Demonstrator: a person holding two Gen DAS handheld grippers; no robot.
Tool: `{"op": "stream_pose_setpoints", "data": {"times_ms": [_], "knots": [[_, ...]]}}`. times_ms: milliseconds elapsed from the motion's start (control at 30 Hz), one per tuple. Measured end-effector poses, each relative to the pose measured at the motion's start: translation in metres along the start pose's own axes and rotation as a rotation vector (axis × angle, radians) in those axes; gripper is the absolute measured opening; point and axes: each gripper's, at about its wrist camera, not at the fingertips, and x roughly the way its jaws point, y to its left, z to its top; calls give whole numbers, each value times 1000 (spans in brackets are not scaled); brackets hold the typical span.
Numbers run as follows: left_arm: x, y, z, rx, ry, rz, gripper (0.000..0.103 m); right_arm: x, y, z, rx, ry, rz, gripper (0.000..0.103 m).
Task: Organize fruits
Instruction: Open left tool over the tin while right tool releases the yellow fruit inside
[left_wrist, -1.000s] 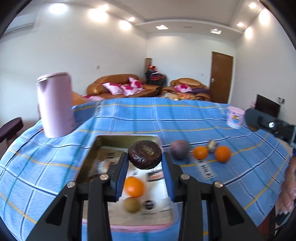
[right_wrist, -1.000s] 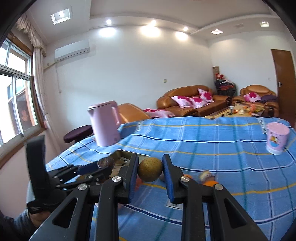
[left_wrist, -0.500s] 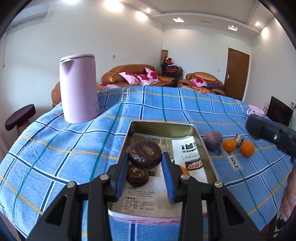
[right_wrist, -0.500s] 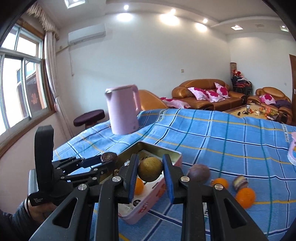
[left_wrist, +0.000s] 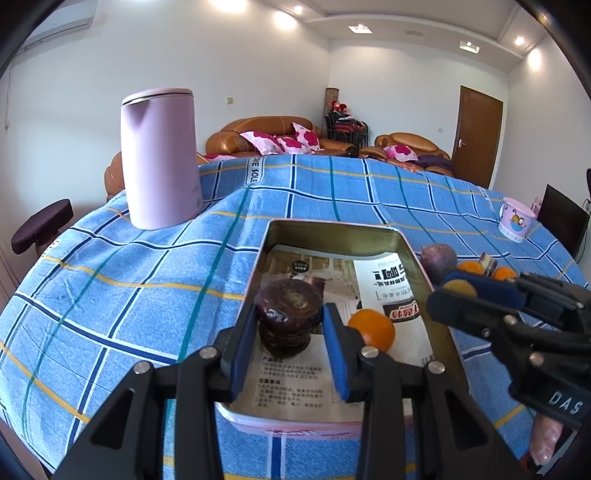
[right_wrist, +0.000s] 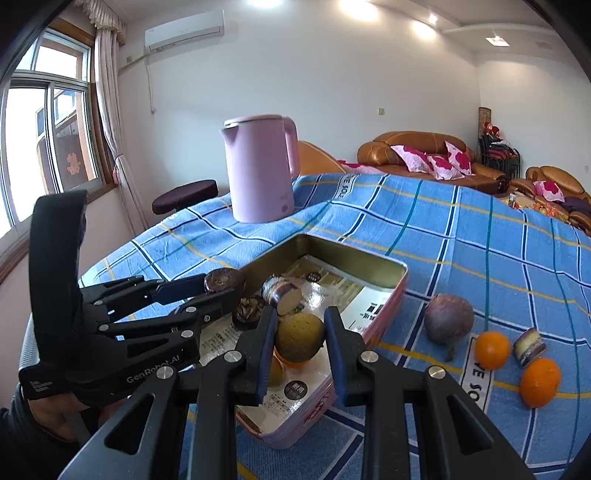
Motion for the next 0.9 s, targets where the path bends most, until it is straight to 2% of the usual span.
{"op": "stream_pose_setpoints", "data": {"times_ms": [900], "knots": [[14,-3,-9,25,48,11,38,21,8,-12,-23,82,6,29]]}}
